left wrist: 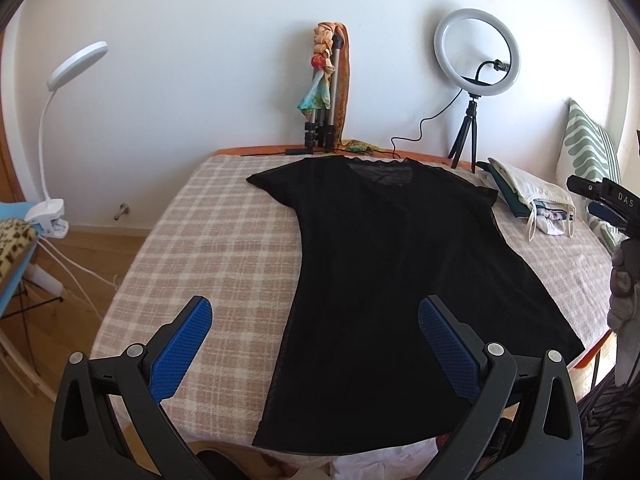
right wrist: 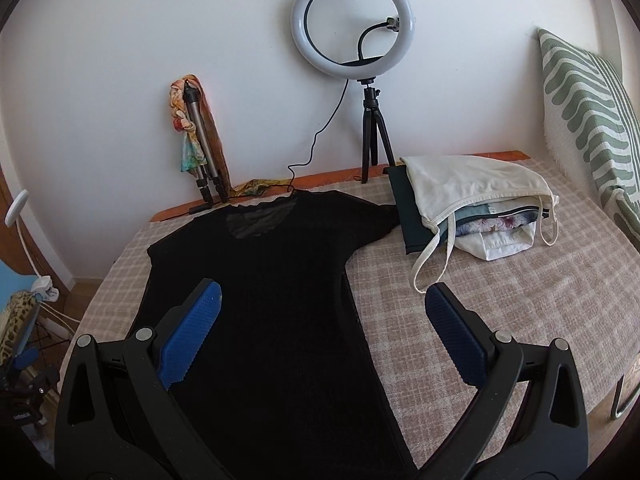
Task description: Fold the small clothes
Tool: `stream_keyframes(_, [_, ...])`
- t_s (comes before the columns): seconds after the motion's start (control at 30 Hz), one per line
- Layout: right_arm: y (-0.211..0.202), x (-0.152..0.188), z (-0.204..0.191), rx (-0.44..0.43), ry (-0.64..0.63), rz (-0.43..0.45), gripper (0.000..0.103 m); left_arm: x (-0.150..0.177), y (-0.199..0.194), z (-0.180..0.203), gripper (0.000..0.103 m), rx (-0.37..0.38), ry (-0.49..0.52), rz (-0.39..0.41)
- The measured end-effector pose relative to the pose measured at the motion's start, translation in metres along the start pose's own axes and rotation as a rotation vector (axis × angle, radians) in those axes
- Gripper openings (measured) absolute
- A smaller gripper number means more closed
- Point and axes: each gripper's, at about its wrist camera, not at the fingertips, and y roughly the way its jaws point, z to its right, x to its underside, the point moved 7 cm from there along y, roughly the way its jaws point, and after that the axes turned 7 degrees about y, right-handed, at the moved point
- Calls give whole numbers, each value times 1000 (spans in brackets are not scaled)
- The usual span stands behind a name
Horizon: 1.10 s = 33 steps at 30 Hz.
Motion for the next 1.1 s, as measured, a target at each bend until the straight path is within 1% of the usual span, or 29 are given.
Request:
stream_keyframes(0.07, [8, -4, -14, -44, 7, -29, 103, 8, 3, -8, 102, 6, -17, -18])
stream_keyframes(0.13, [15, -9, -28, -93, 11, -58, 103, 18, 4, -15, 102, 31, -49, -32])
stream_keyframes(0.2, [22, -16, -46, -139, -12, -80, 103, 30, 4, -23, 99, 43, -81, -48])
stream_keyframes(0.23, [26, -21, -56, -161, -33, -86, 103, 36, 5, -26, 93, 47, -91, -59])
stream_keyframes(0.27, [29, -27, -66, -176, -54, -90, 103, 41, 7, -28, 90, 47, -101, -75])
stream_keyframes(0.3, [34, -32, -77, -190, -77, -95, 103, 47, 10, -31, 89, 47, -113, -91])
stream_keyframes(0.33, [38, -37, -87, -205, -101, -101, 100, 52, 12, -33, 88, 48, -127, -106])
stream_keyframes(0.4, [47, -46, -110, -232, -149, -113, 99, 60, 16, -35, 83, 59, -145, -133])
stream_keyframes(0.43, [53, -49, -123, -248, -168, -122, 99, 62, 18, -34, 79, 63, -145, -140])
stream_keyframes(0.5, [65, -52, -147, -279, -186, -150, 99, 68, 22, -32, 77, 61, -129, -156])
stream_keyframes(0.53, [74, -54, -159, -289, -193, -167, 98, 71, 24, -31, 74, 62, -121, -165])
stream_keyframes(0.57, [83, -55, -171, -298, -201, -182, 98, 74, 27, -30, 68, 65, -116, -175])
stream_keyframes(0.6, [91, -56, -183, -305, -215, -195, 96, 77, 30, -29, 65, 74, -118, -186])
stream_keyframes(0.63, [101, -55, -196, -307, -234, -209, 92, 80, 33, -31, 65, 83, -126, -196])
stream_keyframes(0.67, [111, -55, -209, -305, -254, -220, 91, 83, 36, -31, 64, 93, -137, -207])
stream_keyframes(0.7, [122, -53, -221, -304, -274, -231, 89, 85, 37, -32, 64, 107, -146, -216])
stream_keyframes(0.77, [143, -49, -244, -310, -298, -263, 89, 90, 38, -33, 58, 113, -150, -223])
stream_keyframes(0.83, [165, -41, -266, -317, -315, -304, 88, 92, 40, -34, 56, 109, -146, -227])
stream_keyframes(0.9, [187, -32, -286, -321, -335, -348, 86, 95, 43, -37, 54, 121, -163, -235])
stream_keyframes(0.97, [208, -21, -303, -314, -361, -376, 82, 98, 46, -39, 48, 165, -210, -244])
stream_keyframes(1.0, [217, -16, -311, -311, -371, -391, 80, 98, 46, -41, 47, 172, -227, -230])
stream_keyframes(1.1, [249, 2, -329, -294, -400, -433, 80, 97, 46, -45, 38, 187, -252, -226])
